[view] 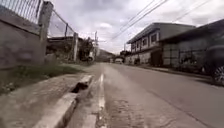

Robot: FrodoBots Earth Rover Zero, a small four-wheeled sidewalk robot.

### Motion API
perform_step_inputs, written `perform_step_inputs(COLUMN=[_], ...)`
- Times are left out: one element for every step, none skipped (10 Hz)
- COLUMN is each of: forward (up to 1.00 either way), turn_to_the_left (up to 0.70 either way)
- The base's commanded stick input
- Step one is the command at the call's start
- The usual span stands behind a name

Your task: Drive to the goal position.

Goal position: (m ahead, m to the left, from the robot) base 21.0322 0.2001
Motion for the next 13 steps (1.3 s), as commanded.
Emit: perform_step_inputs(forward=[0.7, 0.7, 0.7, 0.7, 0.7, 0.7, 0.7, 0.7, 0.7, 0.7, 0.7, 0.7, 0.7], turn_to_the_left=[0.0, 0.0, 0.0, 0.02, 0.02, 0.02, 0.02, 0.02, 0.02, 0.02, 0.02, 0.02, 0.02])
